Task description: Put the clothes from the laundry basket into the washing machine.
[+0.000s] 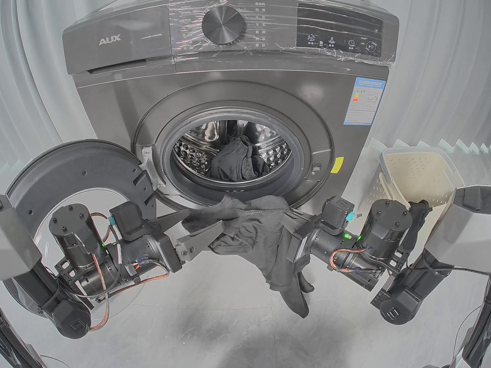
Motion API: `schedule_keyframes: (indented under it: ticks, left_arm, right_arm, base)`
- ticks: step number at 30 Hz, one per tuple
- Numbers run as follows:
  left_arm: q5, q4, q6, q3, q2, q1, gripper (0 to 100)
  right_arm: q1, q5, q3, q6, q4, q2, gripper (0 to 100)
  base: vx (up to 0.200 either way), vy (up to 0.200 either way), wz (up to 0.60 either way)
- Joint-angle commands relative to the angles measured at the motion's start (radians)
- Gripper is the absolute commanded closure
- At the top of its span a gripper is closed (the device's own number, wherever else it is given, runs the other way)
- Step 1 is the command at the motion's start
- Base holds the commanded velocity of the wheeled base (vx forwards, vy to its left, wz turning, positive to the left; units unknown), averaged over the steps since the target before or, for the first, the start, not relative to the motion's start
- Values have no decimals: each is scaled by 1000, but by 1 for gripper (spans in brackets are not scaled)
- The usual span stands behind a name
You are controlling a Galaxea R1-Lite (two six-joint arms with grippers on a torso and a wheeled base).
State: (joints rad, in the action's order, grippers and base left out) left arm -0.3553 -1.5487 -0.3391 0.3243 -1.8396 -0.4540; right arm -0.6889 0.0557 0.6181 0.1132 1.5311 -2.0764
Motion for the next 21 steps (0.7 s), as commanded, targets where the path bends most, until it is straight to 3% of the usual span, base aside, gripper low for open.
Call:
schedule_keyframes:
  ticks: [1,8,15,21]
  left_arm:
    - [-2,1,2,-31,-9,0,0]
    - [6,-1,19,-85,-79,2,0]
    - [3,-2,89,-94,-164,51,0]
    - [1,-2,109,-85,-214,64,0]
  right_arm:
    - [22,-1,5,0,0,16,100]
    - [32,-1,12,2,6,21,100]
    - [32,1,42,2,4,44,100]
    - [31,4,68,2,4,62,100]
  base:
    - [0,0,0]
    - [0,0,0]
    - [0,0,0]
    - [0,0,0]
